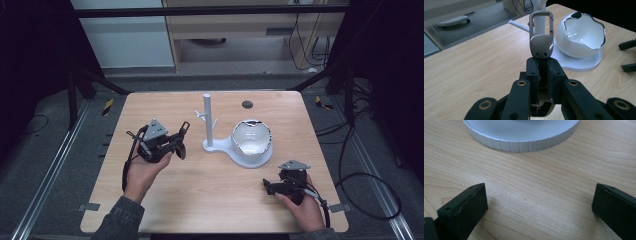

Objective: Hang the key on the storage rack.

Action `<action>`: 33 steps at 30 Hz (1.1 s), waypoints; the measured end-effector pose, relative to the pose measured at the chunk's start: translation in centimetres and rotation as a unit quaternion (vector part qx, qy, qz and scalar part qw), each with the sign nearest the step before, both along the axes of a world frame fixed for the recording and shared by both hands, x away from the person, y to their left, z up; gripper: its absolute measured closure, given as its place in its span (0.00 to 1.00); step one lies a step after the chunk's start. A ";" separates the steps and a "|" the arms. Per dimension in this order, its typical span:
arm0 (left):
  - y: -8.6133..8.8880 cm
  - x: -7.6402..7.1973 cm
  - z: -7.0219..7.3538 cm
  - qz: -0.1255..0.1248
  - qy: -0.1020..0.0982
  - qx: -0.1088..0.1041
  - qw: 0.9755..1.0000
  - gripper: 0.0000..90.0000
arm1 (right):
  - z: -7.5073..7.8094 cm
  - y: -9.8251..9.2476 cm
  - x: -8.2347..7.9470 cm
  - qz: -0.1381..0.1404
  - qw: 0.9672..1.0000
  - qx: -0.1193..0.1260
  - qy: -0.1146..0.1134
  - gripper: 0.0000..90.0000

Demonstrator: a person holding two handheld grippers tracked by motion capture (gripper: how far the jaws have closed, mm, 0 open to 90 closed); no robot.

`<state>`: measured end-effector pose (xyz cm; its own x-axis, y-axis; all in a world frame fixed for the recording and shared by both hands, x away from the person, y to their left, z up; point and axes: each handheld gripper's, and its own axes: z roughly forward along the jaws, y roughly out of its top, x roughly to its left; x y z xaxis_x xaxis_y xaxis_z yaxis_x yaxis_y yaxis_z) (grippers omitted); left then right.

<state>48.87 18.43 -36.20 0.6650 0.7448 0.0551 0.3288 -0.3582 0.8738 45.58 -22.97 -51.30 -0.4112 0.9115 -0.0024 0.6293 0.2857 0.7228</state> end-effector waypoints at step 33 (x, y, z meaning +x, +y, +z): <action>-3.1 2.1 0.4 0.004 -0.009 -0.027 1.000 0.90 | 0.0 0.2 0.0 -0.008 1.000 0.002 0.002 0.00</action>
